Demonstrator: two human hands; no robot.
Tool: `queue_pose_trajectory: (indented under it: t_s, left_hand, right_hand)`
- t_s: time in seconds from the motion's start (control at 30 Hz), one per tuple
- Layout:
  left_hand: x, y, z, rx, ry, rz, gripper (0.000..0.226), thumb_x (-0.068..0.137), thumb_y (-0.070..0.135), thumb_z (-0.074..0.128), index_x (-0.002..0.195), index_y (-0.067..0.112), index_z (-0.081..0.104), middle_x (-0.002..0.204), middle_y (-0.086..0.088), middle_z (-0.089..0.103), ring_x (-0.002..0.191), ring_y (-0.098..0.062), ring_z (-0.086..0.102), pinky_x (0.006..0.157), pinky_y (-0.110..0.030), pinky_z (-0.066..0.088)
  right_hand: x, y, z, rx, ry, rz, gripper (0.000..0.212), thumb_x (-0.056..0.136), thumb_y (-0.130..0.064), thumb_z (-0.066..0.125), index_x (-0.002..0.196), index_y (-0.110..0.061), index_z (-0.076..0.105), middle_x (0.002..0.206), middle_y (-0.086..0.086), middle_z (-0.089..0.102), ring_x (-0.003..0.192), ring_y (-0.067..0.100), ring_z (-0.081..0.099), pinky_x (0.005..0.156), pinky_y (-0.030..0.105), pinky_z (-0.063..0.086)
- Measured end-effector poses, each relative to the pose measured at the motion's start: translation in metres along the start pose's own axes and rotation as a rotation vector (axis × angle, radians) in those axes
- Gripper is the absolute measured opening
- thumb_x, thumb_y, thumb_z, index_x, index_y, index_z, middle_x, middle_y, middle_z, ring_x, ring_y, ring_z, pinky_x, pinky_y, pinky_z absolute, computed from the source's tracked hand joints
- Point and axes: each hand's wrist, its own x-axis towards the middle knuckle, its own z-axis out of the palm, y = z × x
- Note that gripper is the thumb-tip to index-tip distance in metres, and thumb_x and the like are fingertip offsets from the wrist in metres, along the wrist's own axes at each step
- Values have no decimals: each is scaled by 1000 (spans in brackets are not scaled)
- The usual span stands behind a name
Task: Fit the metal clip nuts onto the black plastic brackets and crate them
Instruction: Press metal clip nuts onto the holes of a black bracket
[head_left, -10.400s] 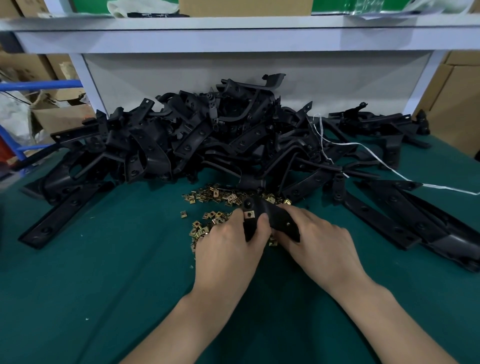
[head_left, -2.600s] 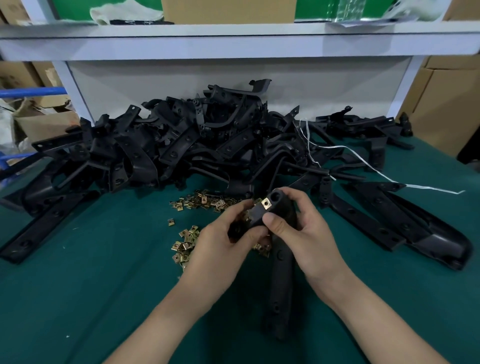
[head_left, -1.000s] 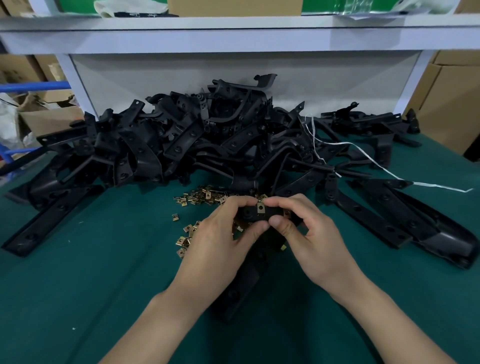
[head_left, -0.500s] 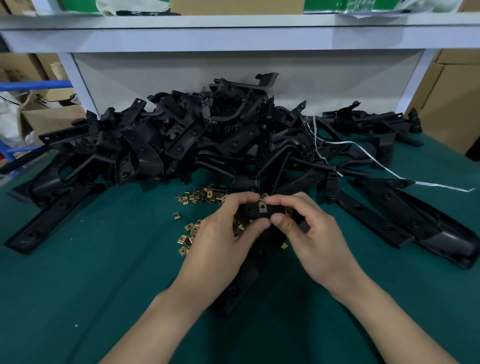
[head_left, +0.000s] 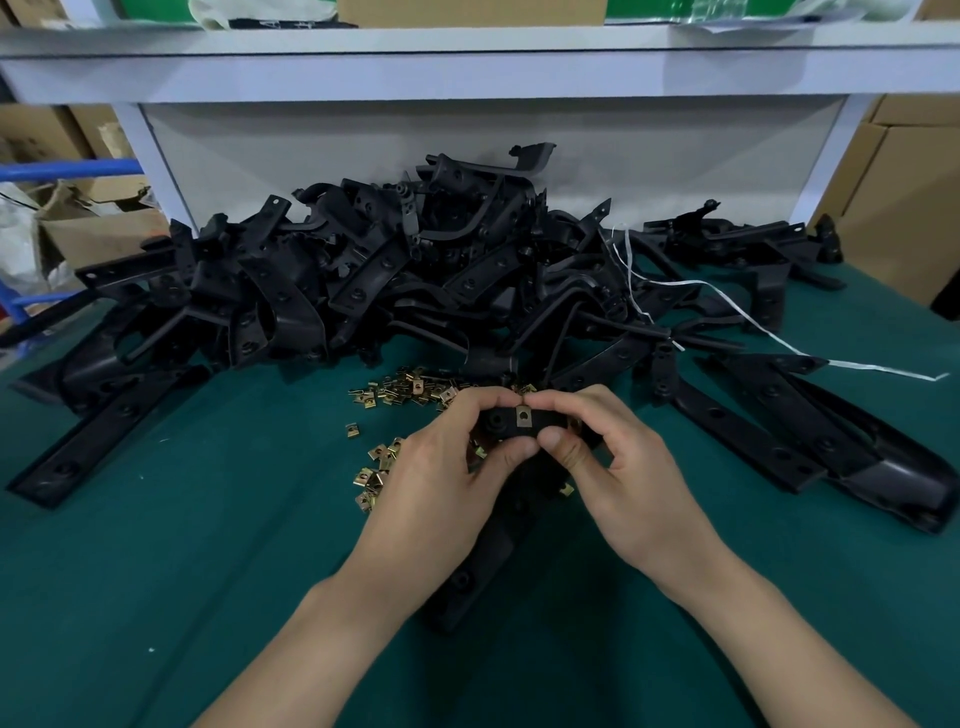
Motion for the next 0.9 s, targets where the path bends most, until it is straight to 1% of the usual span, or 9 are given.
queue_pose_trajectory:
  t_s: [0.2,0.3,0.43,0.53,0.63,0.73,0.9]
  left_hand:
    - [0,0,0,6,-5,5,35,85,64,54,116,48,54,106,33,64,89,3,65,73,-12,49]
    - [0,-1,0,14,-6,10,35,85,63,54,116,46,54,105,32,64,89,5,65,72,-9,47]
    - [0,-2,0,15,-14,4,34,85,64,53,116,48,54,104,31,65,90,4,65,73,-11,48]
    - [0,-1,-1,24,-15,13,31,87,60,55,116,48,53,104,32,65,92,7,64,72,-7,45]
    - [0,-1,-1,21,-18,22,31,88,58,56,116,46,53,106,32,64,94,8,63,74,-5,44]
    - [1,-1,-1,17,-27,22,31,88,57,56,116,43,54,106,30,64,94,8,63,74,-6,44]
    - [0,-1,-1,24,-35,18,30,89,57,54,116,44,53,105,29,64,91,4,63,72,-8,45]
  right_hand:
    - [0,0,0,10,-4,3,25,100,-30,59,123,-40,65,111,-12,61,113,9,59,92,10,40]
    - [0,-1,1,16,-8,7,25,100,-28,59,124,-37,65,112,-13,61,115,8,58,93,10,39]
    - [0,-1,1,9,-2,2,25,100,-26,60,123,-37,65,110,-13,61,113,8,59,91,9,39]
    - [0,-2,1,10,-3,8,25,100,-26,60,122,-38,65,109,-14,61,112,7,59,91,9,39]
    - [0,-2,1,5,-5,14,25,100,-27,60,122,-38,64,110,-13,61,112,7,59,91,9,40]
    - [-1,-2,1,2,-5,14,25,100,-28,59,122,-38,64,110,-14,60,111,6,58,90,8,39]
    - [0,-2,1,8,-18,25,24,101,-28,59,122,-37,64,111,-13,61,111,7,59,91,9,40]
